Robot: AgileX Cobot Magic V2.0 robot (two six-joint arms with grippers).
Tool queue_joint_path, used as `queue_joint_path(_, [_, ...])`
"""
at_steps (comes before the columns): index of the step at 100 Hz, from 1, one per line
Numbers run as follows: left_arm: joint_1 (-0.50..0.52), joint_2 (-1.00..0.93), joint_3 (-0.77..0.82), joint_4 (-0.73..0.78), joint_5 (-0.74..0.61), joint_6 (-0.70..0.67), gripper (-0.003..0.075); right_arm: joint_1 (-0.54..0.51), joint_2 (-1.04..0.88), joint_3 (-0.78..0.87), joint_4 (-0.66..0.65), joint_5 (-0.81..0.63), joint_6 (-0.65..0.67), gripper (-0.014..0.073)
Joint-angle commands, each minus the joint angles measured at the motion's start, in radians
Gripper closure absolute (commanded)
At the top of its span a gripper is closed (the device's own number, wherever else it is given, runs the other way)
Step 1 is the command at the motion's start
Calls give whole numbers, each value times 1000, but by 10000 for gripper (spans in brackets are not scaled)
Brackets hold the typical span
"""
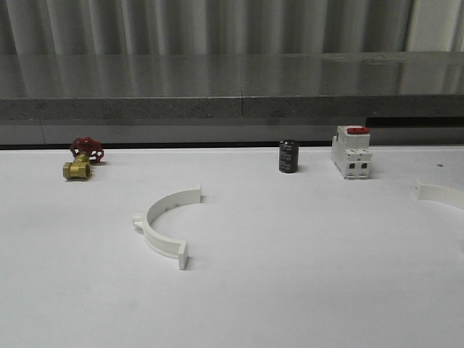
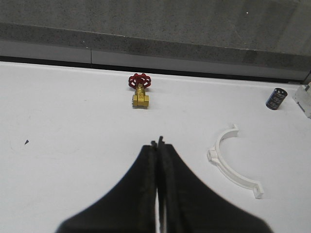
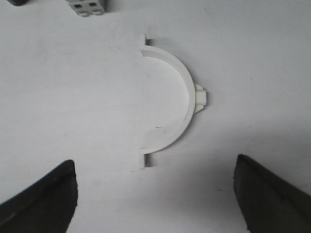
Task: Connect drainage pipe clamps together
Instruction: 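Lower the right gripper and grasp the other white clamp half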
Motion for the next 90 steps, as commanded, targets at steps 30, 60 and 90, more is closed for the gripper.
queue_joint_path(30, [3,6,-25,4,-78,1,740,-60,249,-87,-3,-140,-42,-52])
queue_joint_path(60, [3,6,-25,4,-78,1,740,-60,428,-215,-3,-145,-64,-51])
queue_joint_path(90, [3,6,-25,4,-78,1,740,-60,497,-243,-3,-142,-65,-51])
